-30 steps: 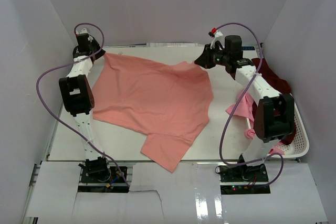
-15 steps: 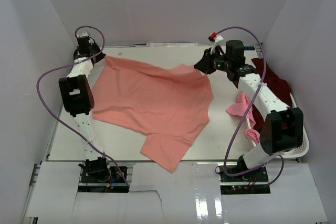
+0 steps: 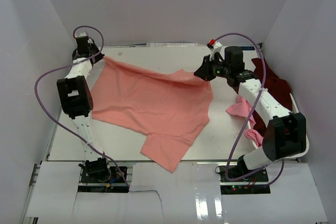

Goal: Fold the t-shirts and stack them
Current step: Fold the flattened tshirt in 1/3 of the way

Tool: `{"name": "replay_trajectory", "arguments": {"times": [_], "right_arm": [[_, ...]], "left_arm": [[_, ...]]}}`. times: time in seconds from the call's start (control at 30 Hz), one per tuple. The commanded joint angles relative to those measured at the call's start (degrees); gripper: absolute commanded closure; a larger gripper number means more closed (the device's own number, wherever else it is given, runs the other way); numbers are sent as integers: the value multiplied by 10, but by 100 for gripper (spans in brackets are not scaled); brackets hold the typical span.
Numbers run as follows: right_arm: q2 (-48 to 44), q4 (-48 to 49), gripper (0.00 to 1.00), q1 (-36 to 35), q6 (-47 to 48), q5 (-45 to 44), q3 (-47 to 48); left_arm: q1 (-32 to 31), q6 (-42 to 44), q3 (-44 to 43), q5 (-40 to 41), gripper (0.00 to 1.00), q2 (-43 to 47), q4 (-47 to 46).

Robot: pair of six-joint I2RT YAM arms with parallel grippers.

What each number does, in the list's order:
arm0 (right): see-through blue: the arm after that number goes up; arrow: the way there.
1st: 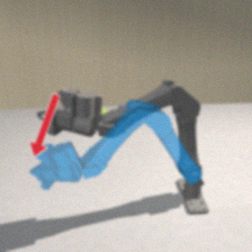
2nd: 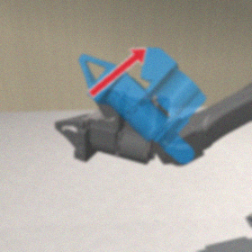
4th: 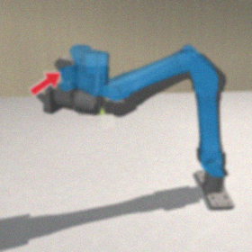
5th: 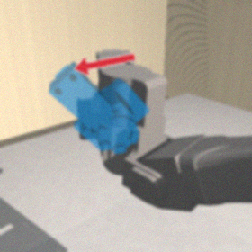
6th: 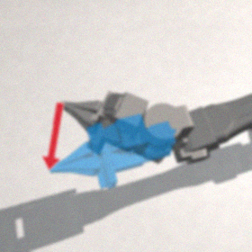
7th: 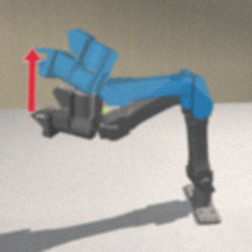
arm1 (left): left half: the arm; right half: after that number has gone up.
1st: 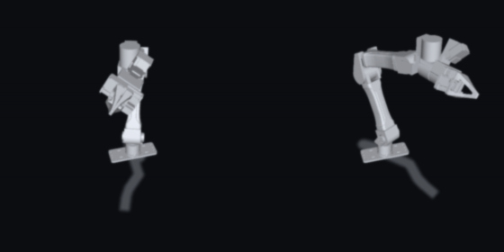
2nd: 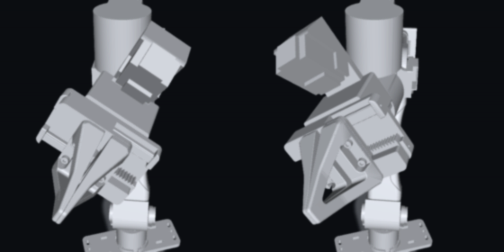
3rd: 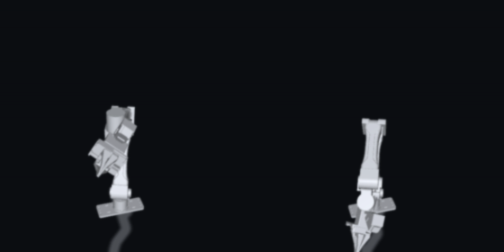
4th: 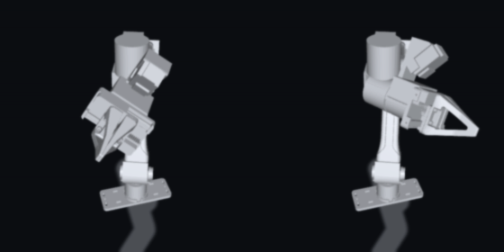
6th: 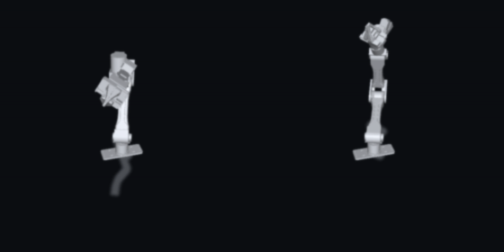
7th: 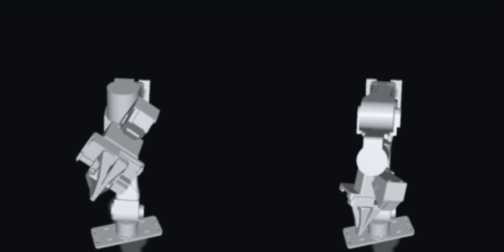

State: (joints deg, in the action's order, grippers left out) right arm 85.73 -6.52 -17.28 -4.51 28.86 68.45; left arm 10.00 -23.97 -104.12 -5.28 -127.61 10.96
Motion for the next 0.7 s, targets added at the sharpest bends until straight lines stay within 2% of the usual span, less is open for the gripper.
{"name": "replay_trajectory", "arguments": {"times": [0.0, 0.43, 0.67], "right_arm": [[-33, 7, 92, -4, 4, 1, -7], [-90, 0, 92, -14, 1, -3, -67], [-107, -5, 92, -29, -8, -2, -108]], "left_arm": [[1, 6, 4, 8, 100, 69, -4], [1, 9, 39, 20, 100, 109, -2], [1, -1, 93, 33, 100, 141, 0]]}}
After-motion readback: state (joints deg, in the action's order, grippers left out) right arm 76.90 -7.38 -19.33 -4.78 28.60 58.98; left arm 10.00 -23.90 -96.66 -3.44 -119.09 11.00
